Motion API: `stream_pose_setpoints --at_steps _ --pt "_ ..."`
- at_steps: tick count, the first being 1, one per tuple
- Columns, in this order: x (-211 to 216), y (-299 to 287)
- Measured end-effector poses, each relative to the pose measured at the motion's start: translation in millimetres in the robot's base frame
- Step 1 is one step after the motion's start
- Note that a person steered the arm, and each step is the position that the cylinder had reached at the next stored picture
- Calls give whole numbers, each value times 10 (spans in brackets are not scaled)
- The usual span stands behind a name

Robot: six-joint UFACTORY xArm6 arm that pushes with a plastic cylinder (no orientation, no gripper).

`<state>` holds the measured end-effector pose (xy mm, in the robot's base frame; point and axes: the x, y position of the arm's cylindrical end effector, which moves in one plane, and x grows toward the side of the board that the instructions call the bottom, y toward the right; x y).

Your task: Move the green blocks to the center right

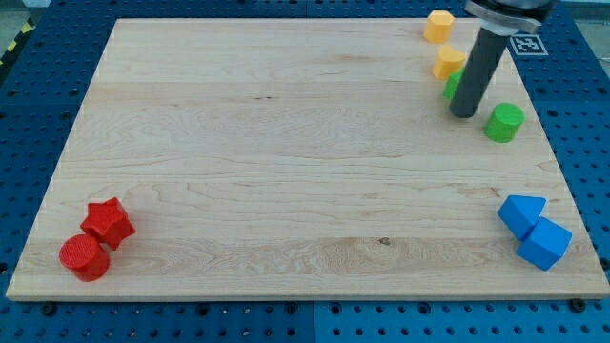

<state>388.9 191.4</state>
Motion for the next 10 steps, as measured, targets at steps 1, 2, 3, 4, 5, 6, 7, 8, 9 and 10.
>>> stream_pose_setpoints --at_steps 1,2,3,4,5,6,7,8,9,10 --pt "-28 -112" --pt "-86 -131" --pt "-128 -160" --pt "-171 -194" --pt "-320 -181" --pt "-361 -178" --pt "-361 -141" --pt "-361 34" --pt "-362 144" --pt "-370 78"
